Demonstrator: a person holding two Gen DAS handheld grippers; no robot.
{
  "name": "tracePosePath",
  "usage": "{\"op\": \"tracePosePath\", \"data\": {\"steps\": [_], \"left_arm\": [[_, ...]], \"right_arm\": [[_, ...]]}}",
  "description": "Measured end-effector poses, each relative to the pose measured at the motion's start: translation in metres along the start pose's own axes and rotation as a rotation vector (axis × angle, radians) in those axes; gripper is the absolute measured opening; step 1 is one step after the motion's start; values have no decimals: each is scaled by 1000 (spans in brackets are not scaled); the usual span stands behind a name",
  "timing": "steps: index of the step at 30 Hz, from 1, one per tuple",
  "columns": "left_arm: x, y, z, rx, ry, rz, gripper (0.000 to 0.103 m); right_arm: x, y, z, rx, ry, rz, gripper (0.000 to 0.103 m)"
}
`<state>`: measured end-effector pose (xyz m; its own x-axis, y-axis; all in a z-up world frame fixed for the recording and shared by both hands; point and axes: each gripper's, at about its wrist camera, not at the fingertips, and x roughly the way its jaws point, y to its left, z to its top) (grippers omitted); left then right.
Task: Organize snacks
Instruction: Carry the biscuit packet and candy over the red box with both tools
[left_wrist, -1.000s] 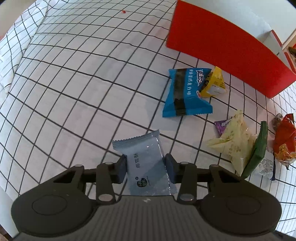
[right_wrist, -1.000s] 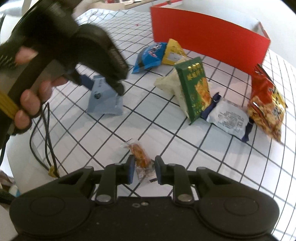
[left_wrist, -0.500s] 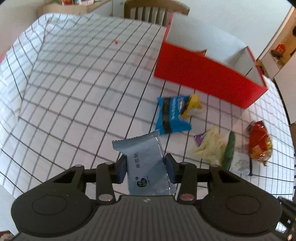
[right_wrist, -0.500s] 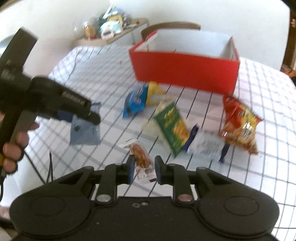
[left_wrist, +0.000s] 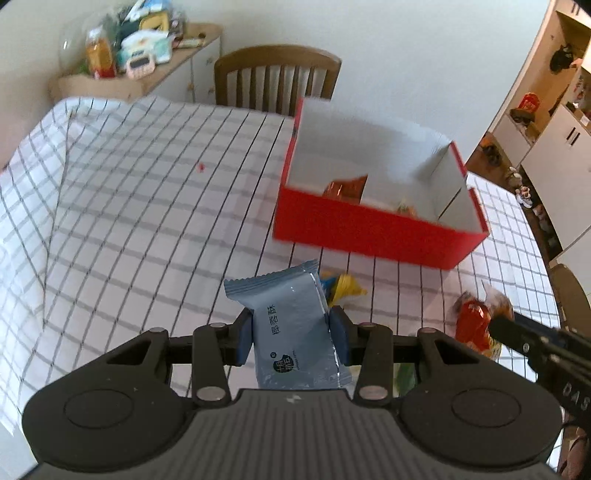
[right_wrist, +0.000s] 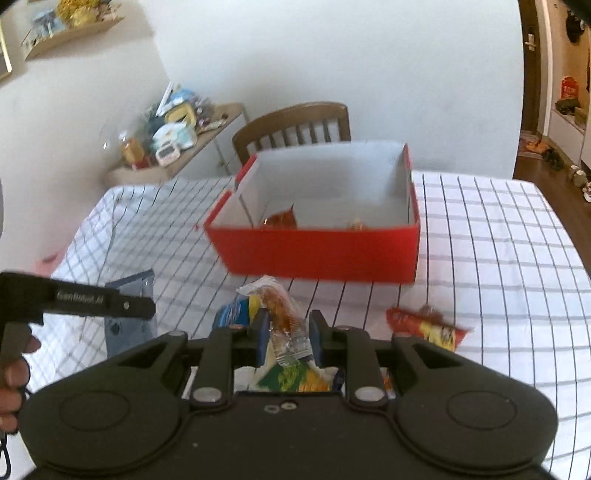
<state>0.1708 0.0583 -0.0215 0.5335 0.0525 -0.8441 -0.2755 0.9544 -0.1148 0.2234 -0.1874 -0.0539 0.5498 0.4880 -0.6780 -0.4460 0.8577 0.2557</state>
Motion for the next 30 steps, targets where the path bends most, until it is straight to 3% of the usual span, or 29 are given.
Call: {"op": "tracePosePath", "data": {"steps": [12, 20, 30], "left_arm": [[5, -35, 74, 127, -116, 50, 42], [32, -52, 114, 193, -107, 80, 42], [79, -65, 148, 201, -64, 90, 42]], "right_arm": [[20, -2, 66, 8, -70, -32, 22], [51, -8, 89, 18, -61, -72, 22], [96, -28, 105, 43, -3, -106, 22]]}}
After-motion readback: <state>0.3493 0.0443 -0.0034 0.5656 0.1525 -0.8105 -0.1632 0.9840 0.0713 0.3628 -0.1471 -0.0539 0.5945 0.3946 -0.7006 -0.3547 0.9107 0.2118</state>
